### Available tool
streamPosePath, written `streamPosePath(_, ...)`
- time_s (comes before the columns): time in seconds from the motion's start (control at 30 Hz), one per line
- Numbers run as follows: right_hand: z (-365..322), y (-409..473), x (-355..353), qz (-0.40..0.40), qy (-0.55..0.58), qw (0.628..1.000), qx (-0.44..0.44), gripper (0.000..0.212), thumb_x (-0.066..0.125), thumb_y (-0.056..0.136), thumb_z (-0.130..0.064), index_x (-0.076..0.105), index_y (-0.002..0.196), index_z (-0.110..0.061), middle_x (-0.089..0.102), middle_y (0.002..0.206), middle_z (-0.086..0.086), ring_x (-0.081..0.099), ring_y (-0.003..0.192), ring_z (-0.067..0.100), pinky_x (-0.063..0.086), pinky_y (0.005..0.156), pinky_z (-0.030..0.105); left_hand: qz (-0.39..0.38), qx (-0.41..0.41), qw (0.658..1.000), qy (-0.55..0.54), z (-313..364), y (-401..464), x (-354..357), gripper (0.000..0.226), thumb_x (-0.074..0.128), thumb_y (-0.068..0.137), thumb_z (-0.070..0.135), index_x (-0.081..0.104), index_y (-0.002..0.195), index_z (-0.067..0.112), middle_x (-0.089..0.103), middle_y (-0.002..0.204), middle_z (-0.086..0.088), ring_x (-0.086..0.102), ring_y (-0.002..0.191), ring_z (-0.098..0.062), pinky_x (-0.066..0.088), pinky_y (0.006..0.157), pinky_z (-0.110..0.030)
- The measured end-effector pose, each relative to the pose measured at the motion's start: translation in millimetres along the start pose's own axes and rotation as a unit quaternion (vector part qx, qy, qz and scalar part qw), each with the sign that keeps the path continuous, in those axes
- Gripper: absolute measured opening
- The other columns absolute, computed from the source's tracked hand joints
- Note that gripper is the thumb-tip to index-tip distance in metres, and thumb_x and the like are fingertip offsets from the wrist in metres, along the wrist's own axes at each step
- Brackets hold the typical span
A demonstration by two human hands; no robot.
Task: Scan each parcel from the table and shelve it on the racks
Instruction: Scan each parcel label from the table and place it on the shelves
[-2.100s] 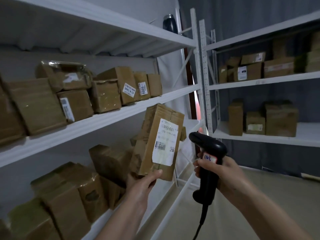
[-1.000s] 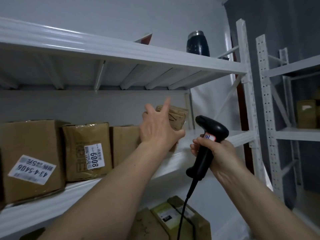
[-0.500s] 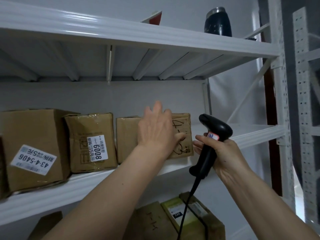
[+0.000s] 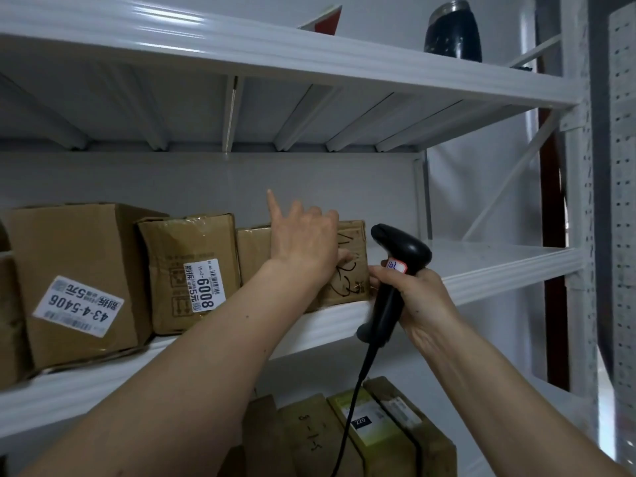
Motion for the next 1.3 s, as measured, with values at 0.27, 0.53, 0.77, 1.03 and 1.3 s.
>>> streamPosePath(0.27, -1.3, -15.8, -8.2, -0.010, 0.011, 1.000, -0.028, 0.027, 0.073, 0.080, -0.003, 0.063, 0.104, -0.009, 0.072, 0.101, 0.017, 0.068, 0.098, 0.030, 0.050, 0.096, 0.047, 0.087, 0.019, 0.984, -0.154, -6.2, -13.7, -9.2, 0.049, 0.061, 0.088, 0.049, 0.054, 0.129, 0.023, 0.058, 0.129, -0.001, 0.041, 0.128, -0.022, 0.017, 0.117, -0.043)
streamPosePath(0.53, 14.5, -81.0, 6.9, -0.152, 0.000, 0.988, -0.007, 0.051, 0.079, 0.061, -0.018, 0.066, 0.108, -0.003, 0.075, 0.096, 0.014, 0.073, 0.091, 0.023, 0.057, 0.081, 0.034, 0.145, -0.040, 0.860, -0.487, -34.6, -118.2, -10.2, 0.019, 0.067, 0.088, 0.013, 0.067, 0.105, 0.022, 0.065, 0.102, 0.013, 0.059, 0.093, 0.002, 0.047, 0.082, -0.009)
streamPosePath(0.77, 107.9, -153.1, 43.5, -0.271, 0.008, 0.956, 0.108, 0.035, 0.077, 0.057, -0.019, 0.074, 0.092, -0.013, 0.075, 0.092, 0.014, 0.073, 0.083, 0.026, 0.059, 0.071, 0.028, 0.028, -0.255, 0.816, -0.518, -97.7, -269.5, 43.1, 0.014, 0.070, 0.085, 0.011, 0.069, 0.088, 0.025, 0.069, 0.078, 0.012, 0.064, 0.073, -0.001, 0.049, 0.065, -0.009)
streamPosePath(1.03, 207.7, -248.0, 135.8, -0.358, -0.017, 0.910, 0.211, 0.029, 0.079, 0.055, -0.025, 0.076, 0.083, -0.018, 0.074, 0.089, 0.013, 0.072, 0.079, 0.023, 0.057, 0.070, 0.029, -0.067, -0.453, 0.736, -0.499, -201.9, -427.2, 53.5, 0.016, 0.071, 0.085, 0.008, 0.070, 0.092, 0.022, 0.071, 0.073, 0.006, 0.065, 0.067, -0.007, 0.050, 0.062, -0.018)
streamPosePath(1.3, 265.5, -367.8, 254.7, -0.415, -0.044, 0.865, 0.280, 0.025, 0.075, 0.072, -0.009, 0.069, 0.095, -0.008, 0.073, 0.087, 0.014, 0.071, 0.076, 0.021, 0.056, 0.071, 0.031, -0.072, -0.544, 0.716, -0.433, -312.2, -551.6, 0.5, 0.013, 0.072, 0.086, 0.014, 0.071, 0.096, 0.021, 0.073, 0.085, 0.001, 0.068, 0.076, -0.014, 0.055, 0.071, -0.023)
Point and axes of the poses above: each hand's wrist, its own y-axis towards the middle knuckle, its own x-axis out of the palm, z = x × y, the point moved 2 cm from there along y, towards the middle knuckle
